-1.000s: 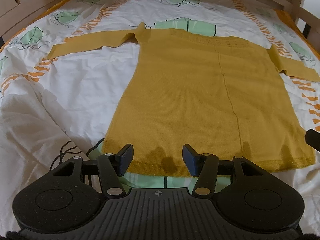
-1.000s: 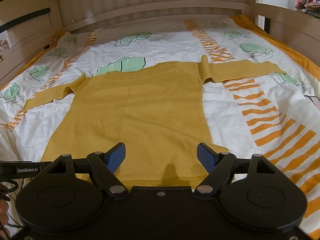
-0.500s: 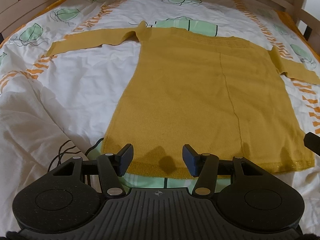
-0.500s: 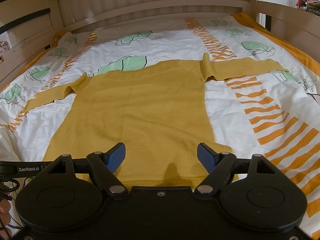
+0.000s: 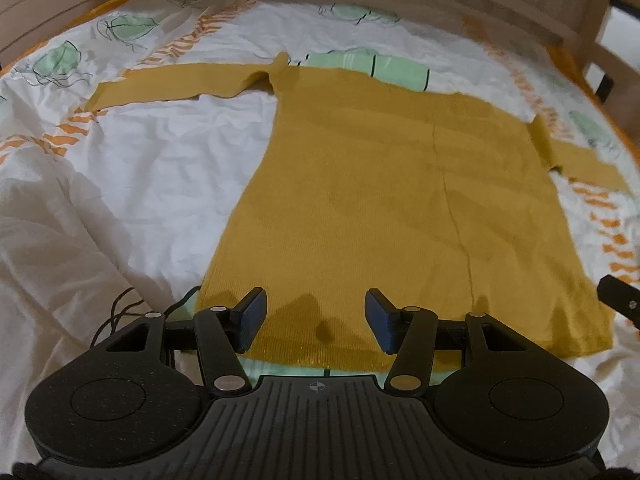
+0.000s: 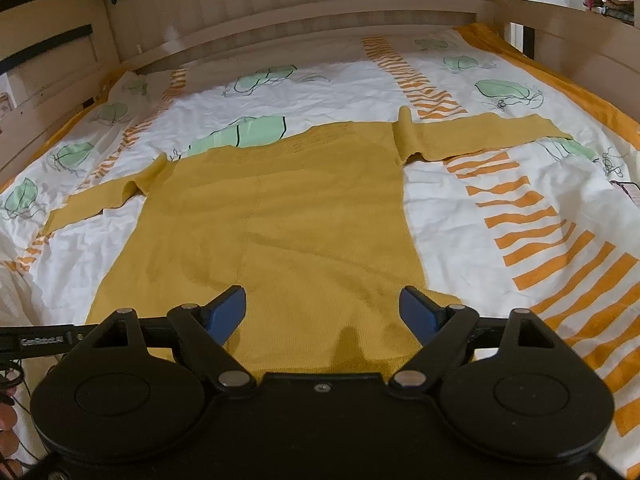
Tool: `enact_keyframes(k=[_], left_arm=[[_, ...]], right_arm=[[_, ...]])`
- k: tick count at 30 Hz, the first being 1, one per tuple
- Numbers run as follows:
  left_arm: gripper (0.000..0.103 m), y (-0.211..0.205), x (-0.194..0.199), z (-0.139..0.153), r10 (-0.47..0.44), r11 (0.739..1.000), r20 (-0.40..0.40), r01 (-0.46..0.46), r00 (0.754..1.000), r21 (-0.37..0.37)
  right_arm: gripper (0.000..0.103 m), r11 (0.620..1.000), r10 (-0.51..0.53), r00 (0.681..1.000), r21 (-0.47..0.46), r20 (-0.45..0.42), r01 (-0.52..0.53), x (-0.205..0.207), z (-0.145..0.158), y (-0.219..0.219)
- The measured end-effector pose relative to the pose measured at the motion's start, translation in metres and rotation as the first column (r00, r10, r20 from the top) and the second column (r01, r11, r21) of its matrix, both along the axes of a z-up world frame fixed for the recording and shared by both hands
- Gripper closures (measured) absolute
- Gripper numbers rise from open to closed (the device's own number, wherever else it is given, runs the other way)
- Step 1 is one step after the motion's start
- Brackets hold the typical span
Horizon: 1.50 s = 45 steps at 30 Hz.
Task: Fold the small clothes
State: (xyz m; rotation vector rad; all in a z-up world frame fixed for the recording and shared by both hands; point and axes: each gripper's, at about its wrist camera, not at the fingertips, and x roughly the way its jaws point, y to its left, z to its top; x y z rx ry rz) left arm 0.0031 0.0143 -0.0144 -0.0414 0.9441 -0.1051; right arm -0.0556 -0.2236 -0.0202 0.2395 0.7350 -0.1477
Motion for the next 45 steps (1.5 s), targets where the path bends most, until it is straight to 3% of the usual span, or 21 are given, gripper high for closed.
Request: enact_keyframes(k=[5,7,10,12,18,22,30,32,34,36,39,45], left_arm=[[0.050,0.033,0.006,-0.010,0.043,0.987,-0.014,-0.045,0.999,-0.153],[0.050,0.045,0.010,-0.014,0.060,0.981,-0.028,-0.064,0.998,-0.181],[0.050,0.054,0.017,-0.017,0.063,0.989,-0.026,-0.065,0.998,-0.131],[0.050,0.058,0.022,-0.020,0.060,0.995,-0.024,-0.062,0.998,-0.084],[0.050,0.064,0.036,-0.034,0.022,0.999,-0.069,-0.023,0.997,-0.022],[0.050,0.061,0.046,-0.049,-0.007,0.998,-0.121,0.014,0.993,0.057],[0.052,0.062,0.048,-0.058,-0.082,0.996,-0.140,0.084,0.987,0.008],[0.066,0.064,0.047,-0.058,-0.096,0.995,-0.129,0.094,0.987,-0.026],[0.099,0.064,0.047,-0.057,-0.107,0.993,-0.122,0.099,0.987,-0.065],[0.099,0.064,0.045,-0.056,-0.110,0.991,-0.120,0.099,0.987,-0.090],[0.099,0.068,0.040,-0.045,-0.121,0.992,-0.094,0.118,0.988,-0.043],[0.099,0.094,0.045,-0.031,-0.071,0.997,-0.095,0.067,0.993,-0.036]], right_arm=[[0.017,0.999,0.012,1.000,0.043,0.009,-0.012,0.002,-0.005,-0.012],[0.011,0.994,0.051,0.999,0.098,0.019,-0.052,0.001,-0.009,-0.020],[0.002,0.944,0.132,0.988,0.293,0.082,-0.150,0.000,-0.018,-0.041],[0.001,0.925,0.114,0.990,0.355,0.085,-0.137,0.000,-0.022,-0.048],[0.001,0.974,0.138,0.987,0.168,0.079,-0.150,0.001,-0.018,-0.040],[0.001,0.977,0.152,0.985,0.137,0.079,-0.161,0.004,-0.017,-0.039],[0.001,0.989,0.130,0.990,0.059,0.048,-0.133,0.004,-0.022,-0.043],[0.001,0.990,0.130,0.990,0.045,0.048,-0.133,0.004,-0.022,-0.044],[0.001,0.990,0.133,0.990,0.038,0.047,-0.134,0.004,-0.023,-0.044],[0.001,0.990,0.136,0.990,0.038,0.044,-0.138,0.005,-0.023,-0.043],[0.001,0.990,0.135,0.990,0.033,0.034,-0.136,0.006,-0.023,-0.044],[0.001,0.994,0.111,0.993,0.017,-0.036,-0.111,0.016,-0.030,-0.049]])
